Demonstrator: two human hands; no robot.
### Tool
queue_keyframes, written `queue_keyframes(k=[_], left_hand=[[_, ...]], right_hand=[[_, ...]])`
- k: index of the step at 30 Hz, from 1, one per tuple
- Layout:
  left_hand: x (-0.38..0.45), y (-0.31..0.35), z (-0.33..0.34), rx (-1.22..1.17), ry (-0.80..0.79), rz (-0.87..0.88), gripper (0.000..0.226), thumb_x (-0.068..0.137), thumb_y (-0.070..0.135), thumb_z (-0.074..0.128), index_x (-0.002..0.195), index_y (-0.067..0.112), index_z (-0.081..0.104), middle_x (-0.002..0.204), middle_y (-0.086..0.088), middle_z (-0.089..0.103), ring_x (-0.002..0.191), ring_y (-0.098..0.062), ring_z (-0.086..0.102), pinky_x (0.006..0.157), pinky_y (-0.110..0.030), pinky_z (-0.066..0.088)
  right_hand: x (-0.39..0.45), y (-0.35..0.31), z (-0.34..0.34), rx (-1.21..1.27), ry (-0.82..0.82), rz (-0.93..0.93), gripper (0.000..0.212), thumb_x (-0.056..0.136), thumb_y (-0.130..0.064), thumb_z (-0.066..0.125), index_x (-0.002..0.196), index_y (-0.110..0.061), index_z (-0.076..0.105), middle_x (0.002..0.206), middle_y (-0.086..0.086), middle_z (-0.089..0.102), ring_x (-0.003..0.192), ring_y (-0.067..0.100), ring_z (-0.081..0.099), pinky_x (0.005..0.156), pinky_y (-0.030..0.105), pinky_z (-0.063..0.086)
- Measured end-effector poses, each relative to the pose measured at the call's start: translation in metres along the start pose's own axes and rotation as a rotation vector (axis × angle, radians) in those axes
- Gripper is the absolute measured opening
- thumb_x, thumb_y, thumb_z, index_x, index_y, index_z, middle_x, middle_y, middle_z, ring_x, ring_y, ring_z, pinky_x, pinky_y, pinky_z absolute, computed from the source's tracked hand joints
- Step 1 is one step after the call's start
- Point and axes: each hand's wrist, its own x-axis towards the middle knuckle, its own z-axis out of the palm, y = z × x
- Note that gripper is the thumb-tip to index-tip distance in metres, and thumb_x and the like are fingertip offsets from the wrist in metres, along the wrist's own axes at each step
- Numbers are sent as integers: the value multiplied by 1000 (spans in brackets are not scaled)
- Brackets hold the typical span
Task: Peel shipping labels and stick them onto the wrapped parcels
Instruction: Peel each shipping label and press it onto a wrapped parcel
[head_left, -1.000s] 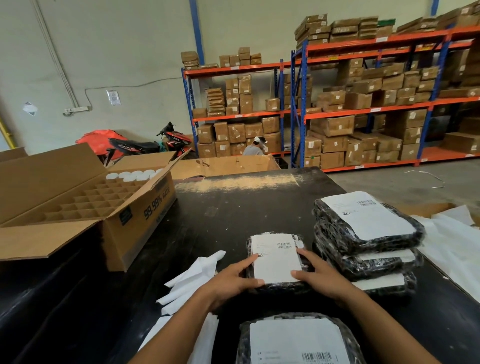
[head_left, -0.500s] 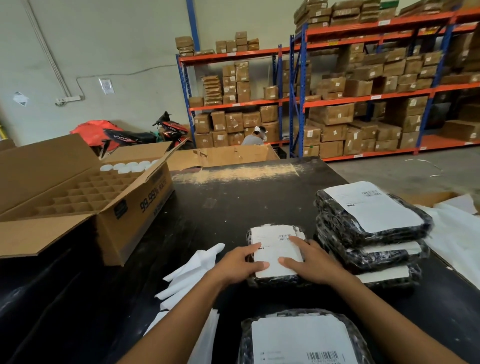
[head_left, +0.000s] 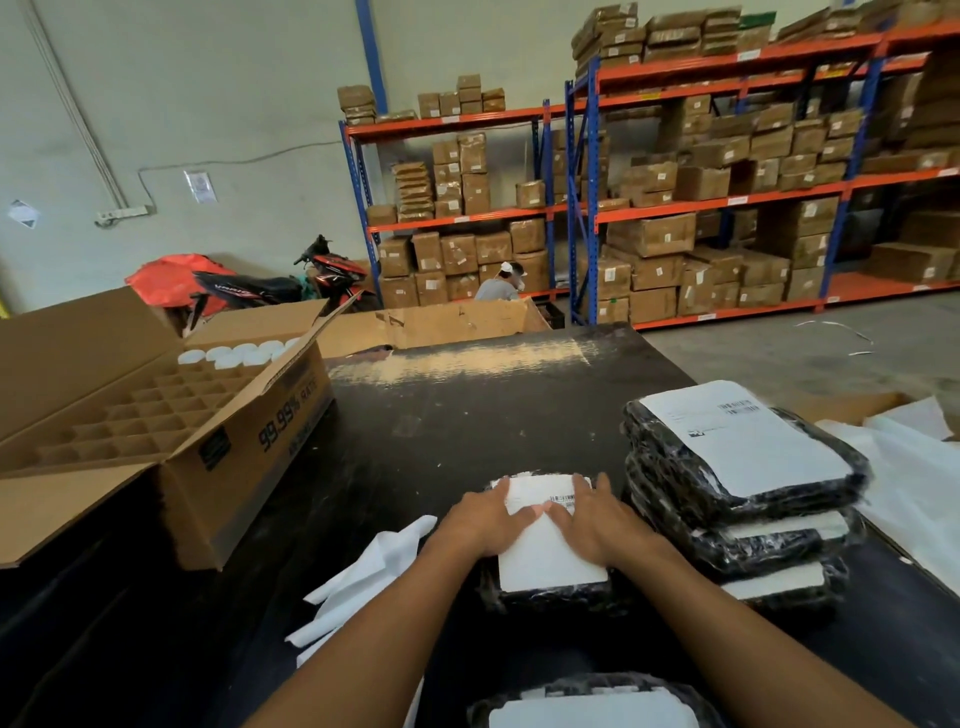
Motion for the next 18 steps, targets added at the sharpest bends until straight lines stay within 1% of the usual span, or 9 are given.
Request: queue_keyframes(k=[1,3,6,8,10,12,14,16,18], left_hand=[[3,-2,0,17,10,-3,76,91,66,33,153,28,11,157,-9,29,139,-32,34,110,-39,33],[7,-6,1,34,10,-4,73,93,62,34,153,26,12,157,-8,29,140,-31,33,110,-39,32],[10,-4,-4,24,-4,-4,72,95,57,35,153,22,12,157,-8,29,141,-30,31,110,-38,31],[8,-3,-6,14,7,16,67,97,53,34,153,22,14,157,-7,28,142,-29,29,112,-38,30],[4,-6,-4,-26,37,29,61,100,48,32,153,23,16,156,-7,30,143,-30,28,113,-38,28],[-5,-13,3,-127,86,41,58,100,44,36,152,25,20,153,-5,38,140,-28,34,111,-36,31],[-16,-19,12,-273,114,61,57,96,43,46,148,30,26,144,2,50,130,-22,47,104,-31,39],[-25,-22,20,-398,105,73,62,89,44,57,144,32,31,137,8,55,124,-17,53,101,-29,42],[-30,-23,25,-489,120,58,62,84,43,63,139,32,39,133,10,58,120,-14,56,103,-32,44]], right_hand=[[1,0,1,17,-3,17,71,96,-52,30,151,-13,8,158,21,-5,141,40,24,114,43,25],[3,-1,-1,32,-34,46,73,96,-52,32,151,-12,5,157,23,-3,142,40,22,115,44,24],[7,1,-9,44,-78,42,72,95,-54,33,152,-25,0,157,24,1,143,39,20,115,46,23],[6,4,-11,68,-72,19,66,95,-54,32,151,-31,5,158,21,1,144,37,17,116,44,20],[5,9,-9,125,-53,15,60,98,-49,29,151,-30,9,159,18,3,147,33,11,116,43,16],[2,11,-5,181,-37,19,59,100,-44,28,152,-25,8,158,17,12,147,30,8,116,41,16],[-2,13,-1,224,-16,33,62,99,-43,32,151,-21,8,154,19,25,143,32,21,114,39,24],[-7,15,2,271,9,47,72,93,-48,43,150,-18,10,147,19,39,134,33,38,108,38,34],[-12,16,4,287,-5,53,83,85,-53,51,149,-20,8,145,16,42,130,33,43,105,38,38]])
